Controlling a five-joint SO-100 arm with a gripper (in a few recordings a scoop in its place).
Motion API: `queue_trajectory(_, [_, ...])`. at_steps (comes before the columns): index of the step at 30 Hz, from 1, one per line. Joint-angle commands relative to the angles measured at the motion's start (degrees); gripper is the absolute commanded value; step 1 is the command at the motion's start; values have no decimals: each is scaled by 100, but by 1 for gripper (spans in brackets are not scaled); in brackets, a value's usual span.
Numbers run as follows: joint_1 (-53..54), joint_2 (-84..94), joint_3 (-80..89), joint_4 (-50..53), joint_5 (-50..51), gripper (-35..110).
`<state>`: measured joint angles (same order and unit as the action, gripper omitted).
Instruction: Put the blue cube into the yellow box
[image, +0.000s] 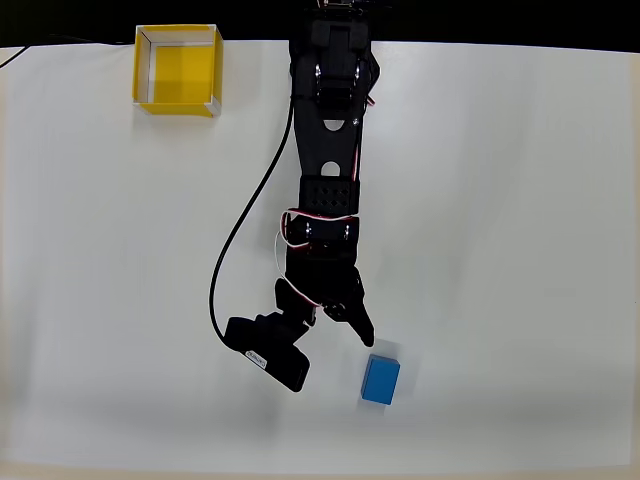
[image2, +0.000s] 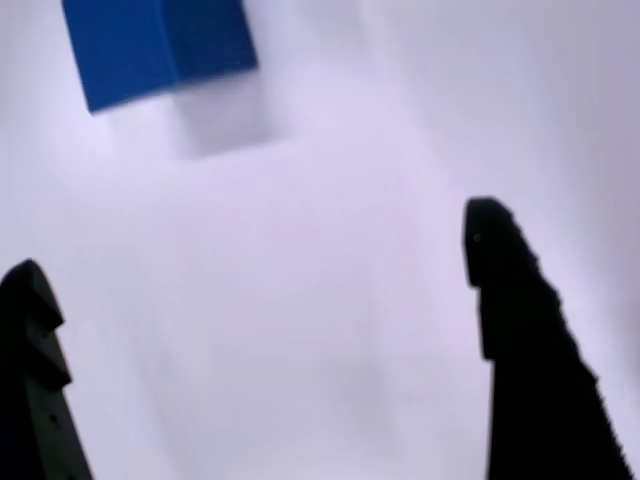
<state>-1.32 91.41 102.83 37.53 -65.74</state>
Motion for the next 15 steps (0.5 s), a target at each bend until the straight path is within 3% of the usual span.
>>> queue_trajectory(1, [-176, -352, -1512, -70, 88, 45])
queue_trajectory(15, [-571, -2707, -4219, -79, 237, 46])
